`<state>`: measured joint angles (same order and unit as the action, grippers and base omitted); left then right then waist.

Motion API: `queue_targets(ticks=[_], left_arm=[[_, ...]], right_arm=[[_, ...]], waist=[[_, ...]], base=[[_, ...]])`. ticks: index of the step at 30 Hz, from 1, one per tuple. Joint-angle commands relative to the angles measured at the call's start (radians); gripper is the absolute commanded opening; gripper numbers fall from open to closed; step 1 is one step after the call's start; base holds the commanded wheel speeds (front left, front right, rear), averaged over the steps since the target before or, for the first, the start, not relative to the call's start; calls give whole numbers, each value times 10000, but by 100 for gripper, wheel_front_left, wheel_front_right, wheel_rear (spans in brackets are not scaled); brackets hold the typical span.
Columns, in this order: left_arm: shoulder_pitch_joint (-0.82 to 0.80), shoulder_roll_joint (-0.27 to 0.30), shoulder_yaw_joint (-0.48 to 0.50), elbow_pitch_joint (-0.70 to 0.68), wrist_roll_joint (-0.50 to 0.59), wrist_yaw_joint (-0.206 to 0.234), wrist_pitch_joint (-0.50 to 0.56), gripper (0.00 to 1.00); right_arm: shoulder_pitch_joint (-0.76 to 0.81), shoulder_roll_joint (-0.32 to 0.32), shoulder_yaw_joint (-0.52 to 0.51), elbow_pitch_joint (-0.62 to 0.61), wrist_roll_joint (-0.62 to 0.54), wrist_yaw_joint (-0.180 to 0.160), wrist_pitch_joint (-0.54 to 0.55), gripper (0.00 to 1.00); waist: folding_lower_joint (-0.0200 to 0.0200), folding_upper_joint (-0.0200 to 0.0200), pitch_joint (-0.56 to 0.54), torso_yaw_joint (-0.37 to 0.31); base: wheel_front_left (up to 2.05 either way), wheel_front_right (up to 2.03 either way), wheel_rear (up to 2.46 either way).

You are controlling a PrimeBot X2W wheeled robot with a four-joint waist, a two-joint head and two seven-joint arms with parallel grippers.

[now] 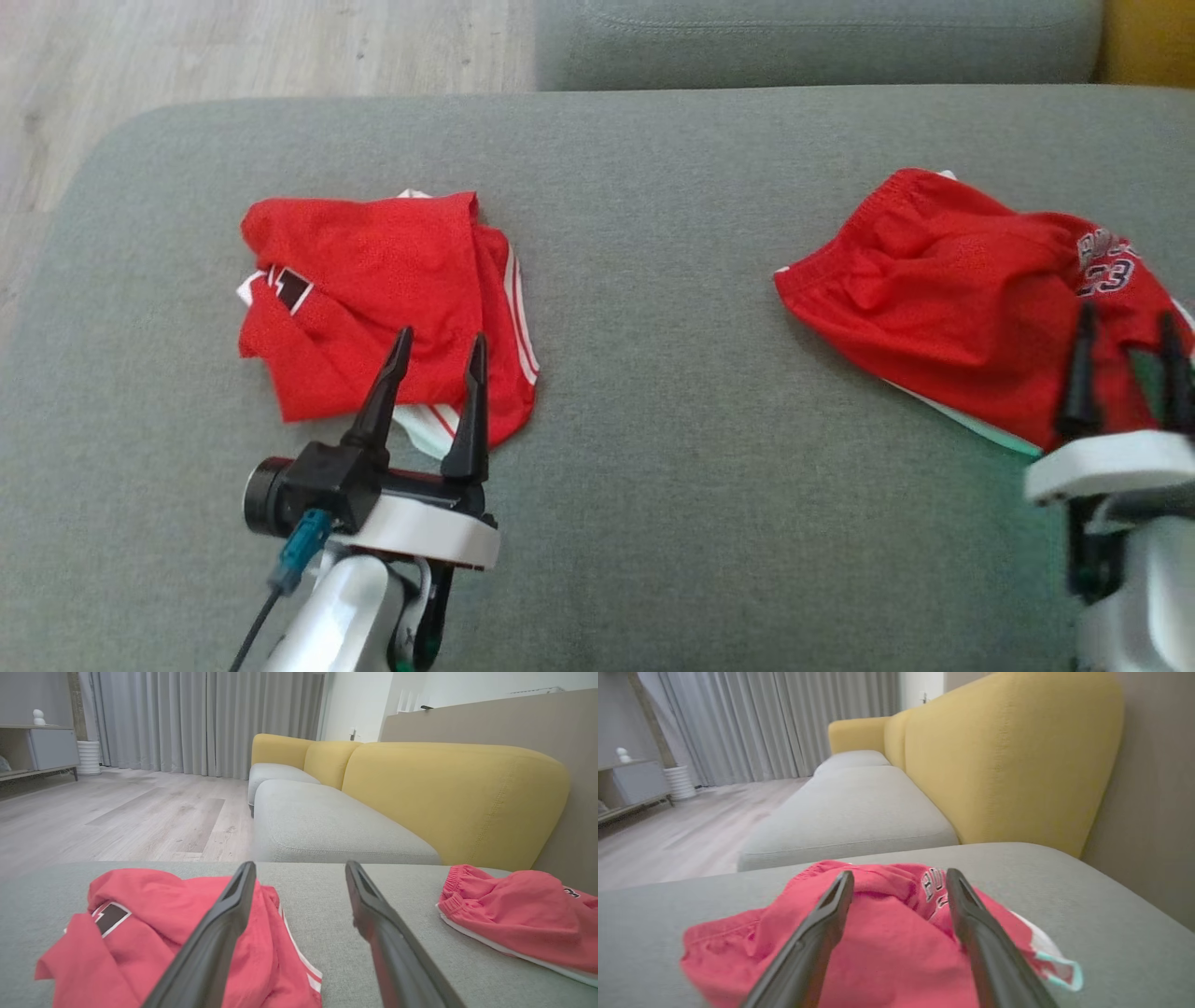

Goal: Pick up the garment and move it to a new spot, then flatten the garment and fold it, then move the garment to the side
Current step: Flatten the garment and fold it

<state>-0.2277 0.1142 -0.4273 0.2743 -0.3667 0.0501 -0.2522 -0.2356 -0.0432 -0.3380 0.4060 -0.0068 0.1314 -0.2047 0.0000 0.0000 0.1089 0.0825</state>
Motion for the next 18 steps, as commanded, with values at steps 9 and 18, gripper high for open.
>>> queue_targets(ticks=[9, 18], left_arm=[[-196, -44, 435, -281, 268, -143, -95, 100], [-369, -78, 369, -272, 376, -250, -95, 100]], right_arm=[[1484, -70, 2891, -1604, 1558, -7, -554, 100], [1382, -70, 3791, -2094, 1157, -7, -568, 100]], waist=[[0, 0, -185, -375], [0, 0, 168, -52]], base=[[0, 0, 0], [0, 0, 0]])
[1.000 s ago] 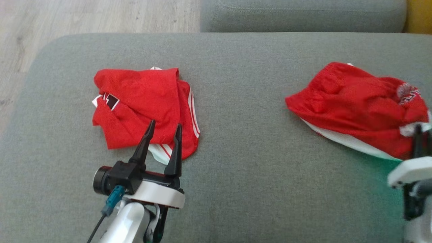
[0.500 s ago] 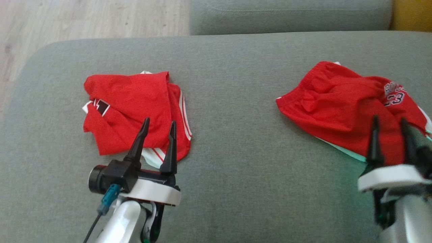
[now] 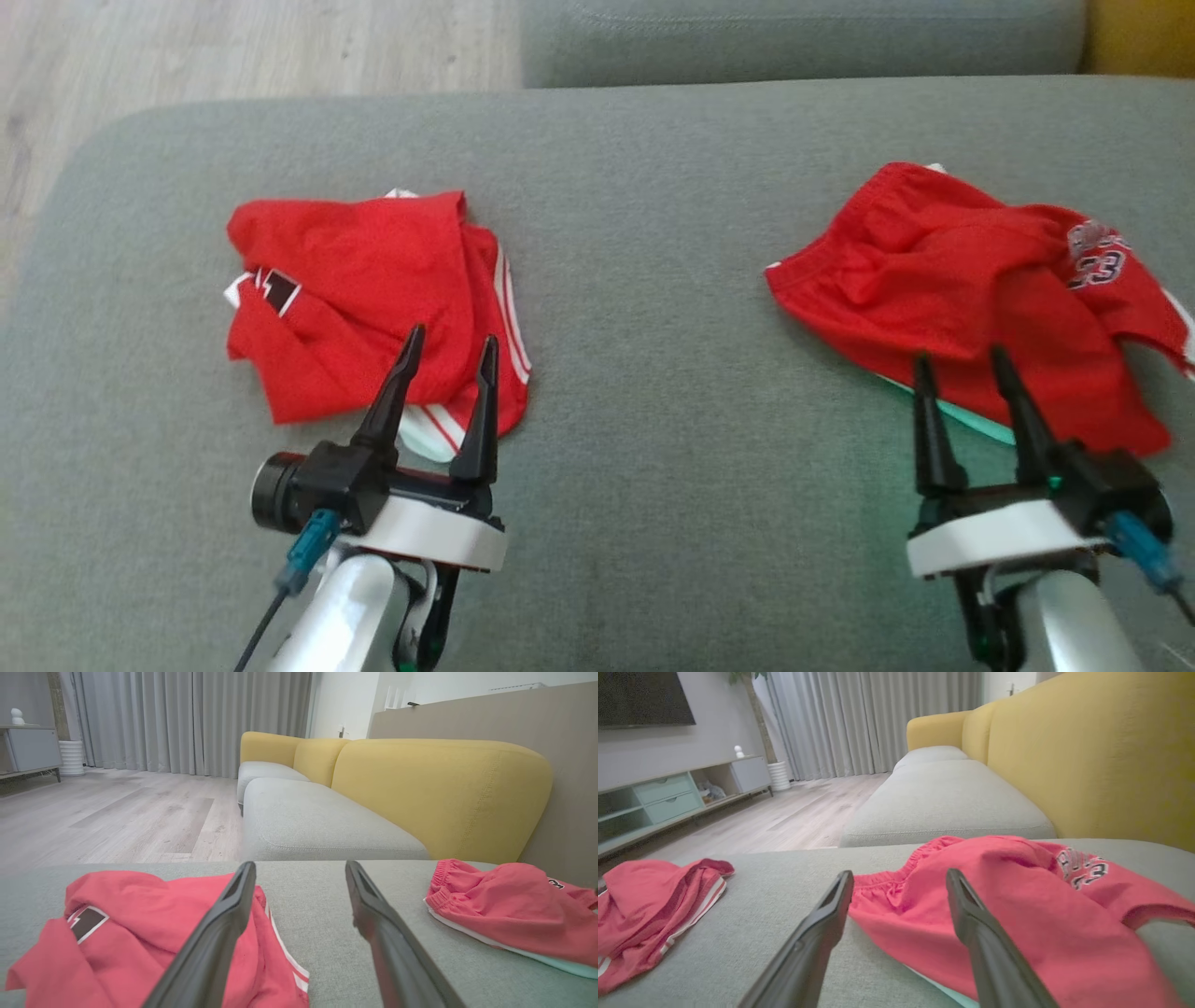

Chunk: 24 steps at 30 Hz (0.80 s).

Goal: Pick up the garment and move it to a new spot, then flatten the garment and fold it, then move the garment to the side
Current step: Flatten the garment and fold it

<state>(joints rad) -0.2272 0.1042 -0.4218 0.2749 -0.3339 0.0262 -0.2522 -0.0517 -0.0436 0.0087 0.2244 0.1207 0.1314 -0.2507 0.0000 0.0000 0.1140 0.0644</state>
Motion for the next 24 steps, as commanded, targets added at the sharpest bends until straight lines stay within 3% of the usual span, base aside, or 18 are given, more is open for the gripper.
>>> queue_targets(ticks=[1, 8, 16, 24], left_arm=[[-399, 14, 311, -269, 51, -14, -95, 100], [-571, -51, 271, -210, 69, -61, -95, 100], [-708, -104, 312, -180, 97, -116, -95, 100], [-793, -154, 317, -190, 194, -160, -95, 100]], right_arm=[[-572, -66, 433, -201, -237, -7, -89, 100], [-1617, -66, 879, 930, -1105, -7, 735, 100], [-2666, -66, 294, 2532, -2081, -7, 1261, 100], [-3785, -66, -164, 4338, -2357, -7, 980, 100]], waist=[[0, 0, 176, 203], [0, 0, 544, 783], [0, 0, 837, 1205], [0, 0, 1082, 1317]], base=[[0, 0, 0], [0, 0, 0], [0, 0, 0], [0, 0, 0]])
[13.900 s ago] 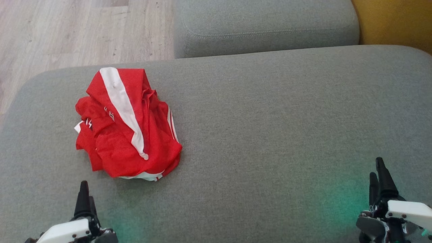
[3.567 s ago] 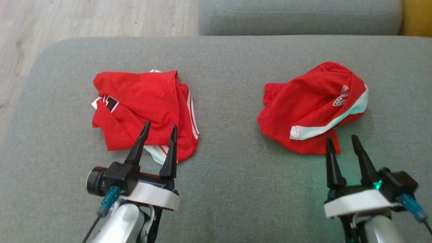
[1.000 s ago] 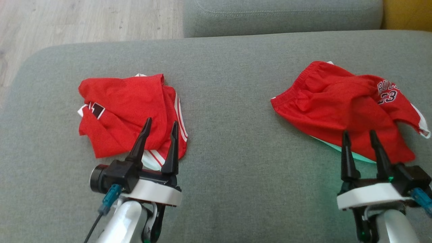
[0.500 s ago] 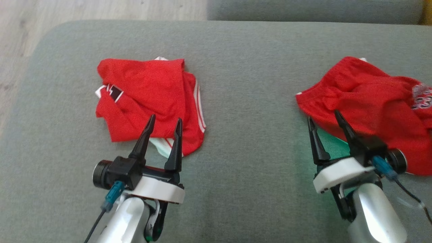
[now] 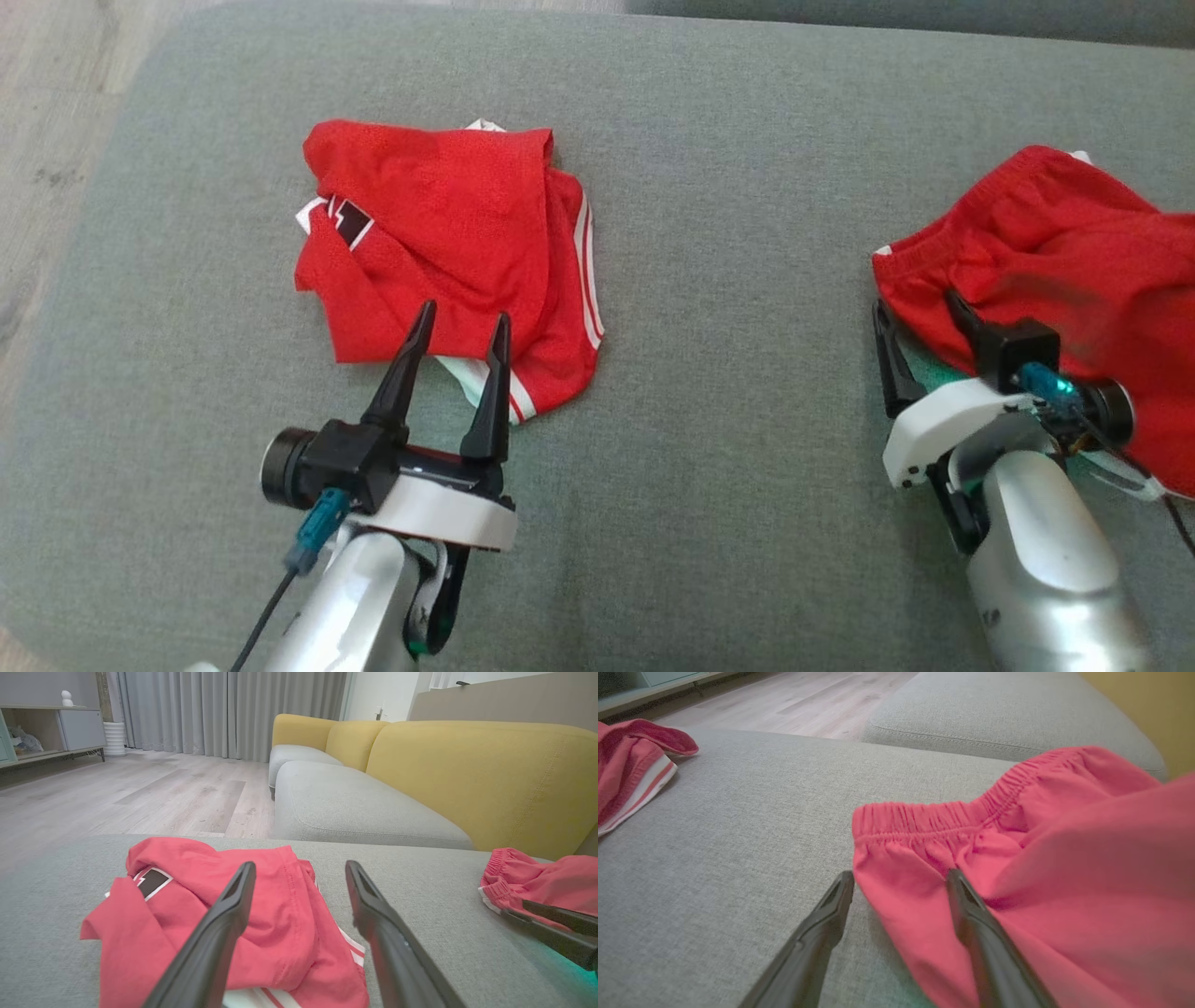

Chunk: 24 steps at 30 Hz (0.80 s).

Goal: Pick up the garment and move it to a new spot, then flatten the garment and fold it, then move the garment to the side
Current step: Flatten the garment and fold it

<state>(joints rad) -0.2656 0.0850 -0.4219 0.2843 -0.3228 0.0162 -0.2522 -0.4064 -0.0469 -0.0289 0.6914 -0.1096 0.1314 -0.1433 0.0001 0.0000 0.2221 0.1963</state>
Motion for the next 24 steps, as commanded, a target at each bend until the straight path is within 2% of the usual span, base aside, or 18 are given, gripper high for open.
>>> queue_targets(ticks=[1, 2, 3, 5, 6, 11, 24], left_arm=[[-426, 33, 308, -269, 98, -67, -95, 100], [-443, 28, 300, -254, 110, -73, -95, 100], [-457, 26, 292, -237, 120, -79, -95, 100], [-486, 29, 288, -196, 132, -85, -95, 100], [-487, 51, 299, -158, 142, -76, -95, 100], [-393, 100, 305, -85, 140, -51, -95, 100], [-42, 100, 185, 8, 54, -40, -95, 100]], right_arm=[[-369, -33, 206, -89, 31, -7, -170, 100], [-495, -33, 217, 134, 98, -7, -255, 46], [-609, -33, 293, 318, 163, -7, -371, 0], [-808, -33, 677, 599, 539, -7, -638, 0], [-932, -33, 1213, 753, 956, -7, -866, 0], [-866, -33, 2793, 624, 2119, -7, -1109, 0], [185, -37, 6785, -1209, 4407, -7, -936, 0]], waist=[[-1, 0, 13, 0], [-1, 0, 15, -2], [-1, 0, 11, -6], [-1, 0, -23, -22], [-1, 0, -100, -70], [-1, 0, -379, -226], [-1, 0, -1057, -380]], base=[[0, 0, 0], [0, 0, 0], [0, 0, 0], [0, 0, 0], [0, 0, 0], [0, 0, 0], [0, 0, 0]])
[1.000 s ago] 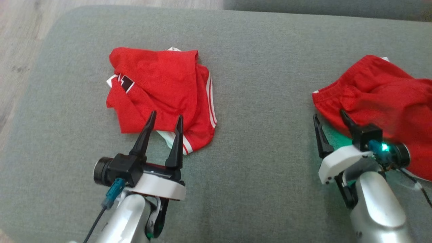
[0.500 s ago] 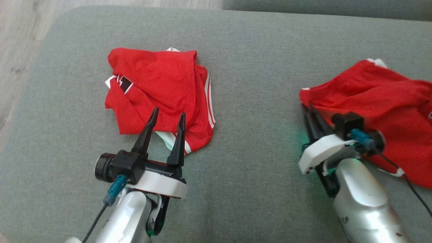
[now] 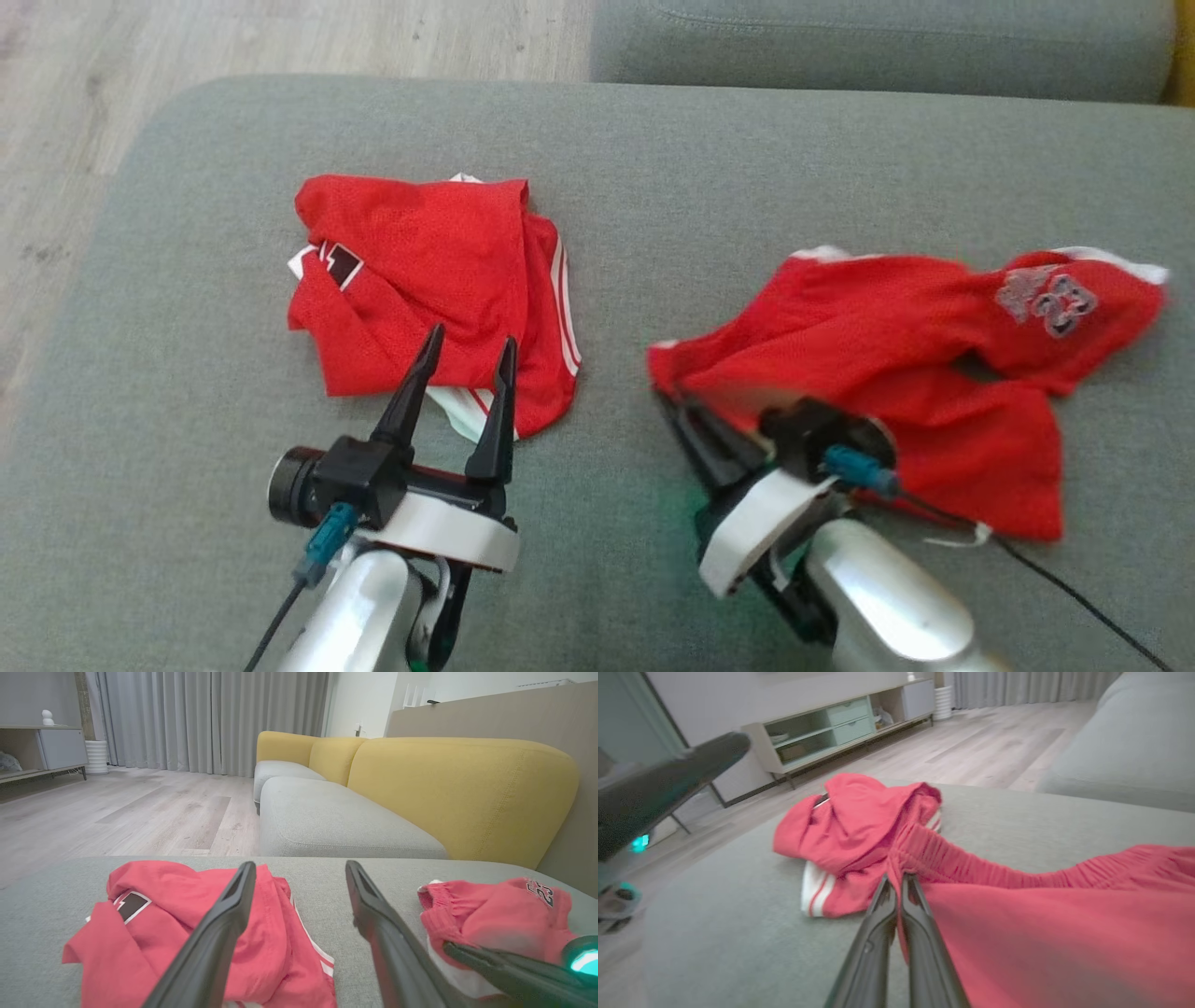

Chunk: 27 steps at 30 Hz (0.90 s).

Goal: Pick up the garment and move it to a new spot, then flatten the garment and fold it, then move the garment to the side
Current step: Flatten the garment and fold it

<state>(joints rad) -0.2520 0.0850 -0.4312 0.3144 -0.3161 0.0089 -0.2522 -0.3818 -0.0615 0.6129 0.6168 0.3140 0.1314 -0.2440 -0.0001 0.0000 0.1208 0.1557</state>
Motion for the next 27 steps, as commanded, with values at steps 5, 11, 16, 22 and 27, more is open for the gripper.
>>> queue_targets(ticks=[5, 11, 16, 22, 27], left_arm=[[-116, 129, 267, -403, -38, 44, -95, 100], [-235, 102, 186, -466, -23, 34, -95, 100], [-427, 55, 137, -457, -41, 31, -95, 100], [-532, 48, 233, -443, -59, 60, -95, 100], [-529, 92, 334, -441, -63, 85, -95, 100]], right_arm=[[-77, -328, 725, -989, 642, -7, 503, 0], [-558, -735, 358, -767, 628, -7, 826, 0], [-1082, -923, -55, 77, 279, -7, 1048, 0], [-1584, -741, -341, 1345, -547, -7, 1053, 100], [-1622, -400, -798, 1586, -1082, -7, 443, 100]], waist=[[1, 0, 54, 128], [1, 0, 362, 289], [1, 0, 636, 436], [1, 0, 780, 345], [1, 0, 688, -12]], base=[[0, 0, 0], [0, 0, 0], [0, 0, 0], [0, 0, 0], [0, 0, 0]])
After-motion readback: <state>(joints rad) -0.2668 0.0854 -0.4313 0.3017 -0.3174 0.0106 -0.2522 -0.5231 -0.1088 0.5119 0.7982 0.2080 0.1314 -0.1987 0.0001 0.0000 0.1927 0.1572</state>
